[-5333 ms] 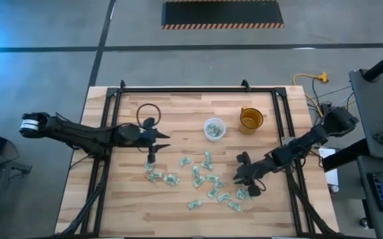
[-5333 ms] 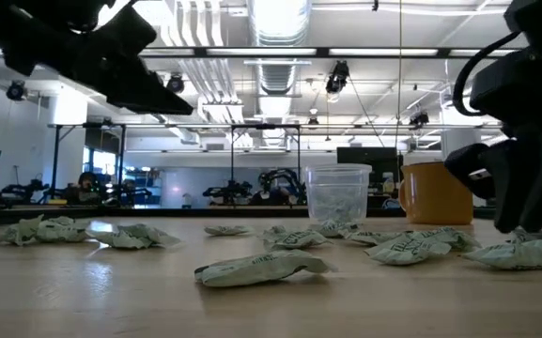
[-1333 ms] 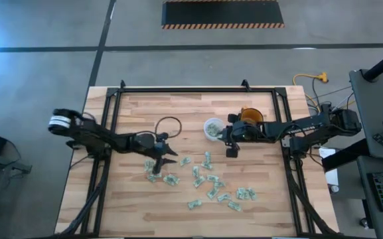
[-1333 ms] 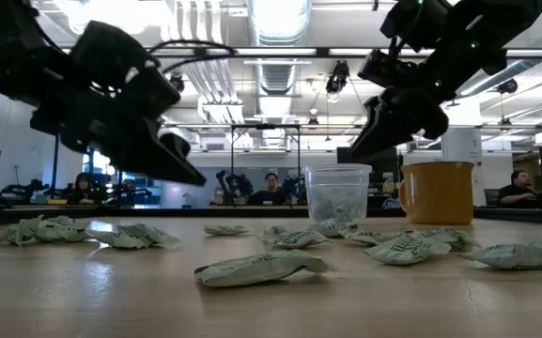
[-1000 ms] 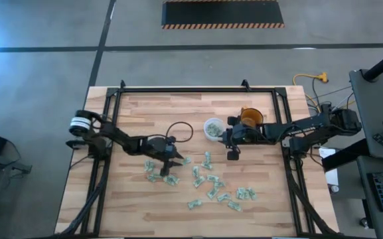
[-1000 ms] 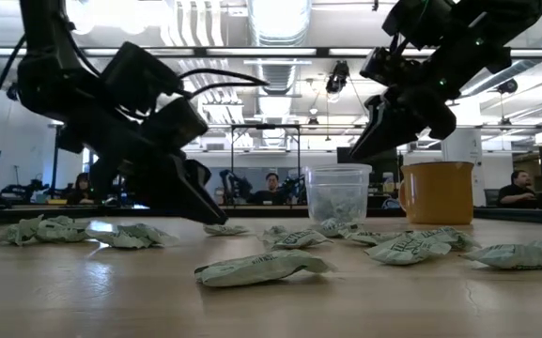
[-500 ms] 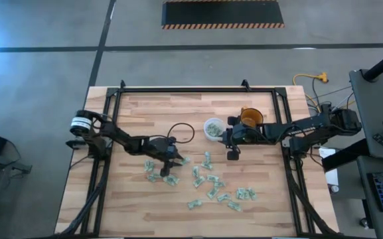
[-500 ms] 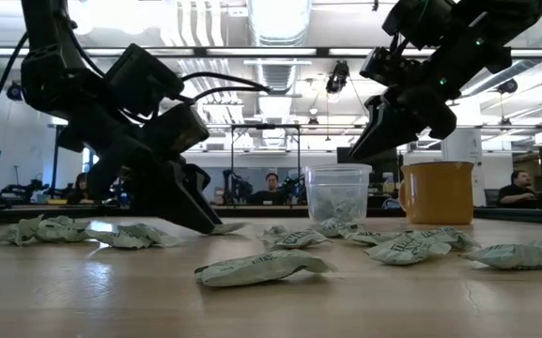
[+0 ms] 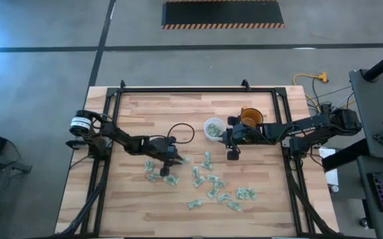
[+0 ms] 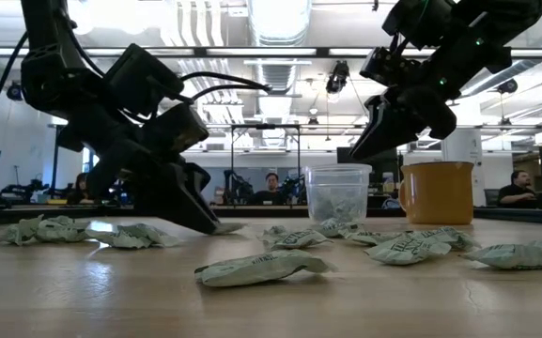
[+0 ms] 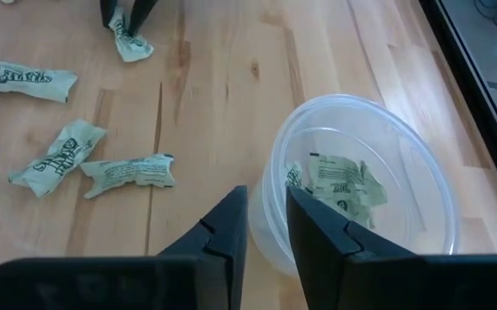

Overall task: Pick and place Stevia / Truvia into bins
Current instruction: Put the green stevia packet into the transparent bin

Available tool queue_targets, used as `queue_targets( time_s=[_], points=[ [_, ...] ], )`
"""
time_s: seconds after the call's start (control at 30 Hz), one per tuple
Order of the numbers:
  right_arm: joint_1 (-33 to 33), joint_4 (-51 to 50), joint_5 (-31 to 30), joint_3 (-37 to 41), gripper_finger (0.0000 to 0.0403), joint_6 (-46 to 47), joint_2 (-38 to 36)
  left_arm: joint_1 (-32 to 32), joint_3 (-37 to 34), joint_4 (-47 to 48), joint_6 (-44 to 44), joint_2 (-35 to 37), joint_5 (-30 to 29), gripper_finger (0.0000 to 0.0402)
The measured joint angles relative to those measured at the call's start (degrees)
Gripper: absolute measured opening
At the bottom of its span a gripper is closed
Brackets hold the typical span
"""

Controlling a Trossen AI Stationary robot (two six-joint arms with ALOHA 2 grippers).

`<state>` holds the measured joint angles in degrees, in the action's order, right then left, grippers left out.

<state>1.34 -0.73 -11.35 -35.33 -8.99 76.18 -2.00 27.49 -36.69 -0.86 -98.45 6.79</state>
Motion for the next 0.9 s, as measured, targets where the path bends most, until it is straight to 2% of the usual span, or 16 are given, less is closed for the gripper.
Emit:
queue_targets(
  time_s=[0.2,0.37,0.63,0.9],
  points=[
    [0.0,0.0,-0.02,0.0,0.0076,0.0,0.0,0.0,-0.02,-0.17,-1.18,0.04,0.02,0.0006],
    [0.02,0.0,-0.14,0.0,0.0068,0.0,0.0,-0.01,0.46,-0.28,-2.3,1.69,-2.59,0.0011],
    [0.0,-0.4,-0.13,0.02,0.0075,0.01,-0.04,0.2,4.45,-1.92,-10.7,5.97,-14.31,0.0013],
    [0.0,-0.69,-0.11,0.02,0.0071,1.38,-0.04,3.73,11.77,-1.84,-16.11,5.95,-14.87,0.0013]
  ],
)
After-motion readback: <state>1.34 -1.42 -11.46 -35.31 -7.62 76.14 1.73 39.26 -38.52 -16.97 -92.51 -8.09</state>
